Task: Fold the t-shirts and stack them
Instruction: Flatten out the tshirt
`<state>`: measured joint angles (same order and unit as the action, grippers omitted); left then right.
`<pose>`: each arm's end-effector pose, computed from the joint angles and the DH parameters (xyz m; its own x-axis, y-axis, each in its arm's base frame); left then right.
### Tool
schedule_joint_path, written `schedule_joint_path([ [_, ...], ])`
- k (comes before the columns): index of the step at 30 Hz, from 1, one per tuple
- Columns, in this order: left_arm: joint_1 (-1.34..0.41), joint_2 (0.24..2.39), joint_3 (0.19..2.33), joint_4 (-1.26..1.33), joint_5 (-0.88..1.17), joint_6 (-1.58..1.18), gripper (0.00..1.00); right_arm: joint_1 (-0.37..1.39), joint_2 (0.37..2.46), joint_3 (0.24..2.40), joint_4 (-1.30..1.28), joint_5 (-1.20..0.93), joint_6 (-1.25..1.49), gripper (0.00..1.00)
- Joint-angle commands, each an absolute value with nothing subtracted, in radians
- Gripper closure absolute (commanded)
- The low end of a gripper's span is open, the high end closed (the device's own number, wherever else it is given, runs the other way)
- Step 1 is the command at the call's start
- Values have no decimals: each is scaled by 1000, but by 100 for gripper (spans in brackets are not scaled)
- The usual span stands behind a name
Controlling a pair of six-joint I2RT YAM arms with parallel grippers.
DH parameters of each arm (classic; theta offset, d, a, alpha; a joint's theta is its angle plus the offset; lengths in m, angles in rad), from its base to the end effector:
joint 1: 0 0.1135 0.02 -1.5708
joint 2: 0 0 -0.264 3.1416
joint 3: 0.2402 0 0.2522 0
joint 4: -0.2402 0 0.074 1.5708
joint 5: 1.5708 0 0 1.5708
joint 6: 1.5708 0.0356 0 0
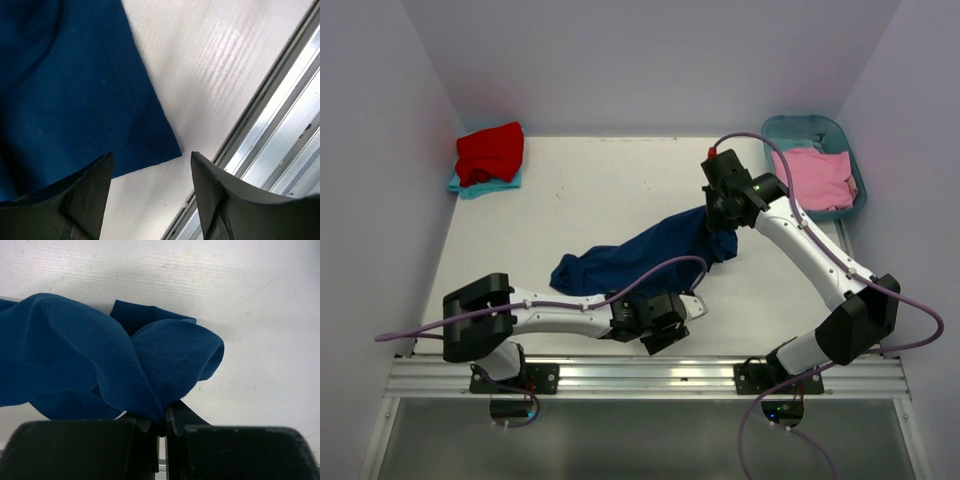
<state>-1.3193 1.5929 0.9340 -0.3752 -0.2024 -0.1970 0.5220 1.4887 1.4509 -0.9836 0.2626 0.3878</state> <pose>0.0846 -0.3003 0.1813 -0.3904 0.7491 -0.5352 0.8635 0.4996 0.0693 0.2664 0.1426 0.3349 -0.8220 -0.0515 -0.5671 -0.0574 0.9983 -0.0075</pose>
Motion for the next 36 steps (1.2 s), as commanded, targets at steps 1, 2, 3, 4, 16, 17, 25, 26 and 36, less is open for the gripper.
schedule_joint_path([
  [1, -1338, 1620, 949, -374, -141, -186, 34, 514, 1474, 1463, -965, 250, 376, 100],
  [2, -1345, 1626, 951, -377, -135, -192, 35, 512, 1476, 1463, -965, 252, 376, 100],
  [3, -1347, 1637, 951, -379, -115, -196, 37, 512, 1473, 1462, -965, 252, 374, 100],
  [4, -1350, 1641, 950, -377, -104, -198, 38, 511, 1474, 1462, -965, 253, 376, 100],
  [16, -1368, 1687, 923, -333, -132, -201, 44, 506, 1465, 1453, -963, 245, 374, 100],
  [17, -1368, 1692, 923, -334, -149, -201, 44, 508, 1463, 1453, -963, 245, 374, 100],
  [25, -1367, 1723, 933, -318, -190, -179, 43, 508, 1459, 1453, -963, 244, 371, 100],
  [26, -1367, 1726, 933, -316, -193, -178, 43, 505, 1459, 1453, -963, 242, 371, 100],
  [36, -1312, 1752, 922, -253, -170, -167, 88, 506, 1454, 1450, -963, 239, 368, 100],
])
